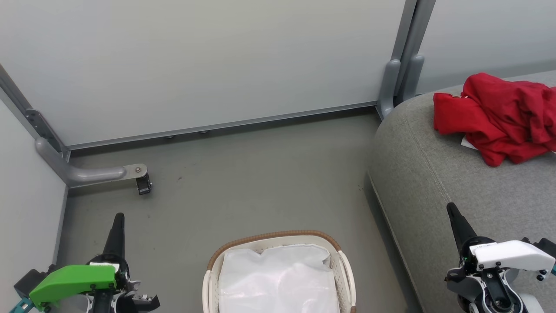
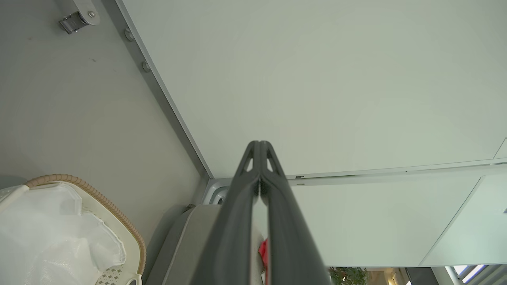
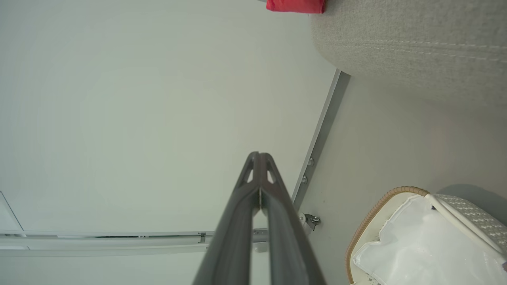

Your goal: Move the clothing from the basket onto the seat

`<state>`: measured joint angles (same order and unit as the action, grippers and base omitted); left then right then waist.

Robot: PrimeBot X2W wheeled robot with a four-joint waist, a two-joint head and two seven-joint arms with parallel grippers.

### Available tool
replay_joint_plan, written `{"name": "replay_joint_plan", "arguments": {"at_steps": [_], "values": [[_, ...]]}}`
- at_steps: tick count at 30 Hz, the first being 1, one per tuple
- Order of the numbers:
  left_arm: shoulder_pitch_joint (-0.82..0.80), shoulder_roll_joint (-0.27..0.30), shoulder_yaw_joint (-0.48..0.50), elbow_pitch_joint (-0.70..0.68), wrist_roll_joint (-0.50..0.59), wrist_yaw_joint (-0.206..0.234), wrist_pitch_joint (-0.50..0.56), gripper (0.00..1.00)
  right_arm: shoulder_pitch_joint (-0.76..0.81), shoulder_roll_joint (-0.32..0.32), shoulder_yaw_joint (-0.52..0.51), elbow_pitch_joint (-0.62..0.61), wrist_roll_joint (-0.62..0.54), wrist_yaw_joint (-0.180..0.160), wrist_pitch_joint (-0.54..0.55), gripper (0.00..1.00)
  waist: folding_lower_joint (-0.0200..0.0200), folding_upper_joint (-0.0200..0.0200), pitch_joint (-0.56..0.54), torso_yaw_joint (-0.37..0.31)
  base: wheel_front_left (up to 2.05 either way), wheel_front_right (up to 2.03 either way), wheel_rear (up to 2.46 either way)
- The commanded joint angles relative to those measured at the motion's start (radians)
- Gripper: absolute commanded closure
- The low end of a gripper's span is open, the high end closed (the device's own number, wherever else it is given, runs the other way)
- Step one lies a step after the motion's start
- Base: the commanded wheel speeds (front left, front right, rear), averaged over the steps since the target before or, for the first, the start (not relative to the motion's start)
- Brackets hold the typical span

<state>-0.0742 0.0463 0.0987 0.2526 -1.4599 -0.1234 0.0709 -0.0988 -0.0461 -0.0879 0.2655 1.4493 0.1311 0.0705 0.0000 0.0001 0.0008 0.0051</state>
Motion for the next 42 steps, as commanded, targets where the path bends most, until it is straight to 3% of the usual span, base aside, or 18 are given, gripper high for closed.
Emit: {"name": "replay_joint_plan", "arguments": {"at_steps": [1,23,42], "values": [[-0.023,0.006,0.006,-0.007,-0.024,-0.006,0.008,1.0,-0.015,-0.006,-0.006,-0.01,0.025,0.0,0.009,1.0,0.0,-0.0001,0.0,0.0,0.0,0.0,0.0],[-0.042,0.007,0.018,-0.009,-0.158,-0.01,0.047,1.0,-0.013,-0.007,-0.029,-0.025,0.169,0.0,0.048,1.0,0.0,-0.0001,0.002,-0.005,0.0,0.0,0.0],[-0.041,0.007,0.017,-0.008,-0.154,-0.01,0.047,1.0,-0.013,-0.007,-0.028,-0.024,0.165,0.0,0.047,1.0,0.0,-0.0001,0.002,-0.005,0.0,0.0,0.0]]}}
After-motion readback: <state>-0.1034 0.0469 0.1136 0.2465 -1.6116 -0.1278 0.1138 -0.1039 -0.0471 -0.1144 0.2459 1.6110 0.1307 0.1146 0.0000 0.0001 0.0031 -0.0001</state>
